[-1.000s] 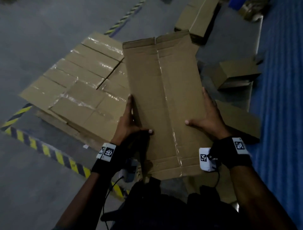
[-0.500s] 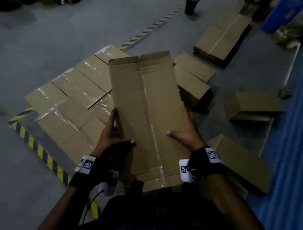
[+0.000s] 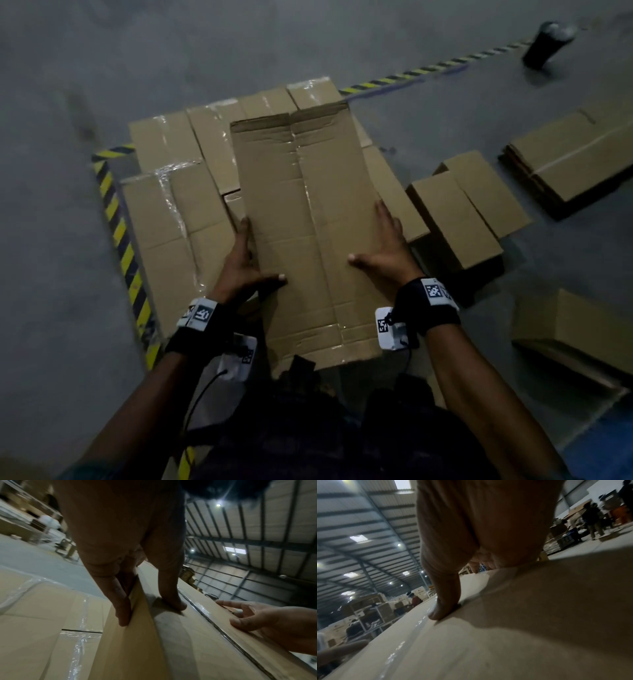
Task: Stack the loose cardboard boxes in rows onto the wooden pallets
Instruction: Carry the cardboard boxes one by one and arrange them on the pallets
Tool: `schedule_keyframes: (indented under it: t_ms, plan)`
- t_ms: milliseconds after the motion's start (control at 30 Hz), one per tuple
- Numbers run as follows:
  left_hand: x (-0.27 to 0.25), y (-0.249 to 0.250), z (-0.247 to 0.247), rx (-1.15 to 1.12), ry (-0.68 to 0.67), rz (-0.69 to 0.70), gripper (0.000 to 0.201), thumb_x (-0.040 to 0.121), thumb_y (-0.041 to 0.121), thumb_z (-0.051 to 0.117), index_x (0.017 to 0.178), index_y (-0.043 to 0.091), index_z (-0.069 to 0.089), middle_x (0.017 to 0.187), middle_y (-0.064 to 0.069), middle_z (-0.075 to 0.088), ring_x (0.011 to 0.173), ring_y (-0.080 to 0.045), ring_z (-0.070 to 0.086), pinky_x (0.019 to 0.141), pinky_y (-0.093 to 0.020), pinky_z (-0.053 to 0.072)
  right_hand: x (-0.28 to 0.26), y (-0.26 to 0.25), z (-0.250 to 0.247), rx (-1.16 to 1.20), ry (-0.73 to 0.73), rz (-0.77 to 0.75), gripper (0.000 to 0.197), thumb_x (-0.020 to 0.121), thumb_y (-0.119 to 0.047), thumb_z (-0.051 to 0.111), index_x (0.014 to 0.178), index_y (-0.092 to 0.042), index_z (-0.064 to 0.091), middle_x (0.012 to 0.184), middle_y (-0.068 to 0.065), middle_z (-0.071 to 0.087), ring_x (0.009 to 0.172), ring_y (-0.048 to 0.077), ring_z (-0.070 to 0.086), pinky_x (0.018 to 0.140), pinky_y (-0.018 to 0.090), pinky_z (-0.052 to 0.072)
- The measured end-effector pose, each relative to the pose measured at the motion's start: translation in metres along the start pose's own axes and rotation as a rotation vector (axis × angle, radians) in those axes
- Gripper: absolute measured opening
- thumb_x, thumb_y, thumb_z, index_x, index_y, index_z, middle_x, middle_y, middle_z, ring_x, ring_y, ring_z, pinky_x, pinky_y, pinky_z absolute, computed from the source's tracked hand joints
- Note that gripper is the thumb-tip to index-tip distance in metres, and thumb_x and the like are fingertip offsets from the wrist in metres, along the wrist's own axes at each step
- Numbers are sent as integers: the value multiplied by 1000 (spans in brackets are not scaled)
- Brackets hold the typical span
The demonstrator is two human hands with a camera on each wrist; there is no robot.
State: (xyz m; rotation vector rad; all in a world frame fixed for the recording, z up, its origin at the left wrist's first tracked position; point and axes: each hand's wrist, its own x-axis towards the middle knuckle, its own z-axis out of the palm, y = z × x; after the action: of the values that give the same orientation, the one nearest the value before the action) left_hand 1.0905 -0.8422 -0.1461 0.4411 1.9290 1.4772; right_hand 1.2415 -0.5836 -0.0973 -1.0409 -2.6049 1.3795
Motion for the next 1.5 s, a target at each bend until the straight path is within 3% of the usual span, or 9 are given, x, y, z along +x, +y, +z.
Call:
schedule_keyframes:
  t_ms: [133, 300, 467, 700, 867, 1000, 1167, 1233, 1500]
  plan:
    - [38, -11, -2, -1, 53, -46, 144, 40, 42, 97, 147, 56, 2, 151, 8, 34, 135, -16, 44, 108, -48, 42, 51, -4, 0, -22, -83, 15, 121, 69, -20, 88, 156, -33, 5, 158, 0, 17, 142, 18, 21, 103, 21, 16]
    - [89, -20, -6, 110, 79, -115, 147, 40, 53, 91, 149, 48, -8, 160, 1, 24, 142, -19, 34, 114, -47, 35, 116, -1, 10, -53, -115, 2, 122, 67, -21, 89, 156, -33, 7, 161, 4, 14, 147, 21, 14, 108, 25, 13]
    - [131, -25, -4, 165, 132, -236, 139, 61, 23, 92, 153, 35, -12, 161, -9, 21, 143, -30, 30, 116, -47, 30, 176, 5, 27, -49, -193, 10, 121, 67, -20, 89, 156, -33, 8, 163, -2, 9, 150, 22, 5, 122, 44, 13]
    - [176, -50, -1, 269, 216, -356, 137, 67, 24, 89, 154, 25, -16, 159, -17, 22, 139, -35, 37, 112, -39, 32, 257, 29, 64, 65, -326, 48, 119, 66, -10, 88, 156, -32, 14, 161, -2, 13, 146, 20, 18, 108, 26, 21]
    - [206, -89, 1, 328, 274, -442, 136, 66, 27, 89, 153, 31, -15, 159, -16, 24, 137, -36, 39, 111, -42, 36, 293, 59, 101, 172, -376, 108, 117, 62, -10, 88, 149, -50, 20, 151, -19, 21, 142, 22, 27, 115, 42, 32]
    - [216, -116, 3, 365, 330, -480, 128, 69, 21, 88, 156, 24, -6, 158, -15, 26, 138, -35, 38, 111, -42, 35, 311, 79, 126, 82, -408, 68, 117, 67, -6, 86, 156, -30, 15, 160, -2, 17, 145, 19, 22, 111, 25, 22]
    - [217, -137, 3, 338, 379, -496, 122, 68, 12, 88, 156, 10, 4, 161, -13, 18, 146, -28, 24, 117, -31, 21, 314, 95, 151, 64, -466, 109, 119, 68, -6, 85, 156, -31, 9, 163, 0, 11, 149, 20, 15, 118, 33, 18]
    - [221, -143, 5, 333, 372, -509, 118, 70, 12, 86, 155, 7, 6, 161, -12, 16, 147, -27, 21, 118, -29, 18, 315, 100, 156, 77, -483, 119, 119, 69, -4, 84, 157, -29, 7, 164, -1, 9, 149, 19, 13, 115, 28, 17]
    - [219, -147, 19, 473, 361, -561, 109, 77, 24, 81, 155, 15, 7, 161, -18, 6, 148, -33, 12, 118, -40, 19, 308, 118, 159, 6, -555, 59, 122, 69, -8, 84, 157, -25, 1, 163, 2, 10, 148, 18, 16, 114, 25, 16]
